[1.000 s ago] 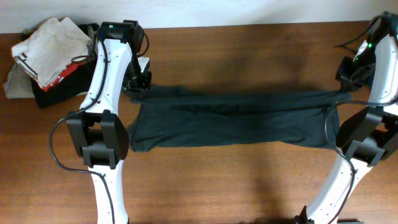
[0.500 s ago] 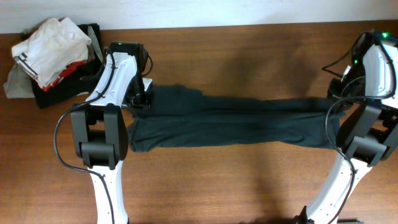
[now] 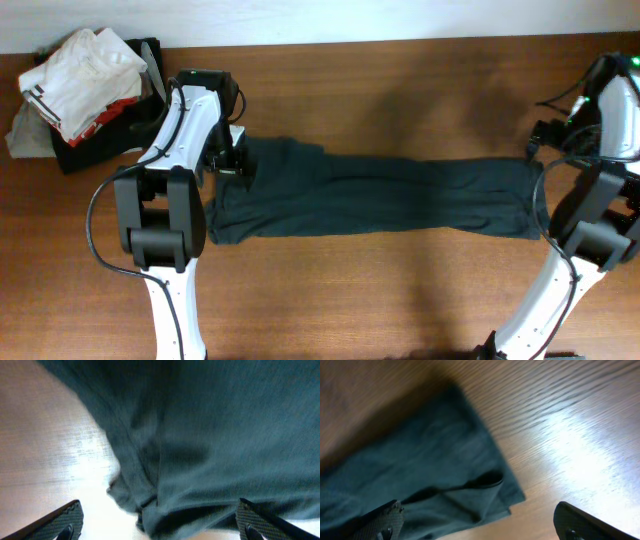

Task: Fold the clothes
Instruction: 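Grasp the shirt's right end with the right gripper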

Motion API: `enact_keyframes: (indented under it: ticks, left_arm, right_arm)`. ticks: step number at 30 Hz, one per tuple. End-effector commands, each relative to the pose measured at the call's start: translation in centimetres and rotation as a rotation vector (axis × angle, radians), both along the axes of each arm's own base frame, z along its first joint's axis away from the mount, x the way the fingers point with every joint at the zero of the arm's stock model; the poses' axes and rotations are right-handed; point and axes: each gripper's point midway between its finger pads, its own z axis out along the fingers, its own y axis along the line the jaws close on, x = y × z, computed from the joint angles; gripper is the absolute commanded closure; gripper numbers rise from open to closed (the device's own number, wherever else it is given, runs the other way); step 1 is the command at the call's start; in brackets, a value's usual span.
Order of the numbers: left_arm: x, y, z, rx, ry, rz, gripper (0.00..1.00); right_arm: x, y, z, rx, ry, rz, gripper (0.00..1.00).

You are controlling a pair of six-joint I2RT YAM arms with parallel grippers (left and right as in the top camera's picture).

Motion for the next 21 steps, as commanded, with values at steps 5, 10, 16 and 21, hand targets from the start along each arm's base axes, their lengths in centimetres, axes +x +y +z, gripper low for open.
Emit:
enact_keyframes:
  ticks: [5,10,16,21]
  left_arm:
    - [3.5,-1.0,0.7,-0.067,-0.163,0.011,0.01]
    - [4.0,-1.0,0.6,-0.069,-0.182,0.010,0.01]
    - [4.0,-1.0,0.6,-0.068,-0.180,0.010,0.01]
    - [4.2,-1.1,0.6,-0.070,-0.192,0.008,0.01]
  right_arm:
    - [-0.8,-2.4,-0.9,0.256,-0.181,-0.022,0.01]
    - [-2.0,0.8,-4.8,0.431,-0.193,0.057,0.01]
    - [-3.4,2.4,-8.6,0.474,-0.173,0.035,0.01]
    - [-3.2,7.5,-8.9,0.637,-0.186,0.033,0.27]
